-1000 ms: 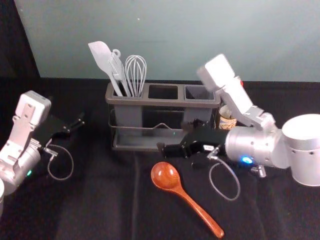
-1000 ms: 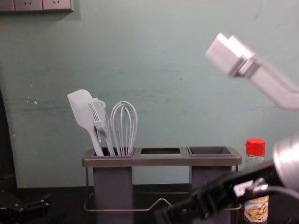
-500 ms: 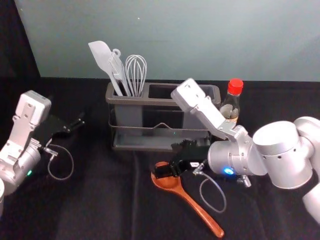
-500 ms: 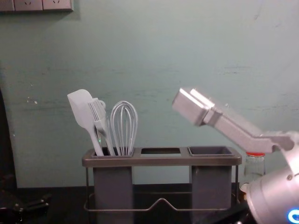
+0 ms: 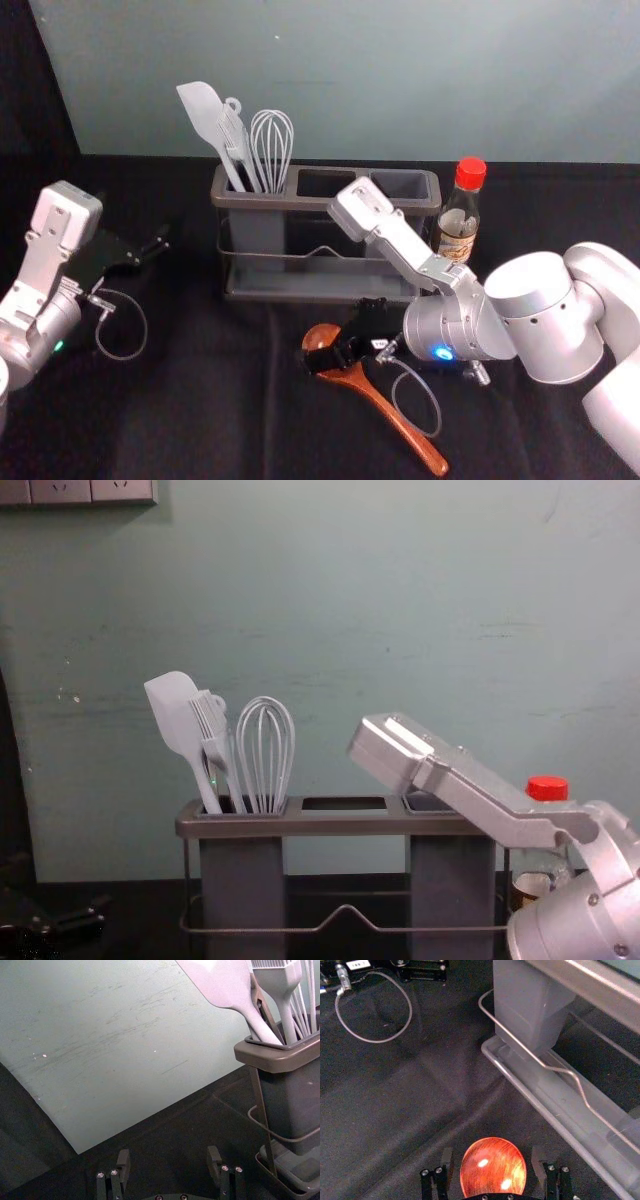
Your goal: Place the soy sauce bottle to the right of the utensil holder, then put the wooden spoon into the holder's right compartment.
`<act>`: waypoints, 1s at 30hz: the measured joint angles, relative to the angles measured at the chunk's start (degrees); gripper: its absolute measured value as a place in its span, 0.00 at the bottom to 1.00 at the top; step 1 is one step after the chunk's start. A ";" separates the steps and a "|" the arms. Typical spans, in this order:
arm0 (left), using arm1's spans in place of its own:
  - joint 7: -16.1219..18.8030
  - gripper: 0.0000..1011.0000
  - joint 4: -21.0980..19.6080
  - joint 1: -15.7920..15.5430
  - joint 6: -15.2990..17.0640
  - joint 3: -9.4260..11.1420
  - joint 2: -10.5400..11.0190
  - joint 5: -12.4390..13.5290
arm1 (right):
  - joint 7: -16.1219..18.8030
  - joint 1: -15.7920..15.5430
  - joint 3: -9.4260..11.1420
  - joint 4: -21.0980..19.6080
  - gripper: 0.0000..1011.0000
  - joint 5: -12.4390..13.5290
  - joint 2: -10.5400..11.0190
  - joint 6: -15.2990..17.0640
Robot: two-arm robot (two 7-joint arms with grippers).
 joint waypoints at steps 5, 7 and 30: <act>0.00 0.99 0.00 0.00 0.00 0.00 0.00 -0.01 | 0.14 -0.21 0.11 0.37 0.99 -0.54 -0.54 0.55; 0.00 0.99 0.00 0.00 0.00 0.00 0.00 0.00 | 0.10 -0.46 0.38 0.52 0.99 -0.91 -0.86 0.92; 0.00 0.99 0.00 0.00 0.00 0.00 0.00 0.00 | 1.21 -1.50 1.59 1.77 0.99 -3.59 -2.31 1.46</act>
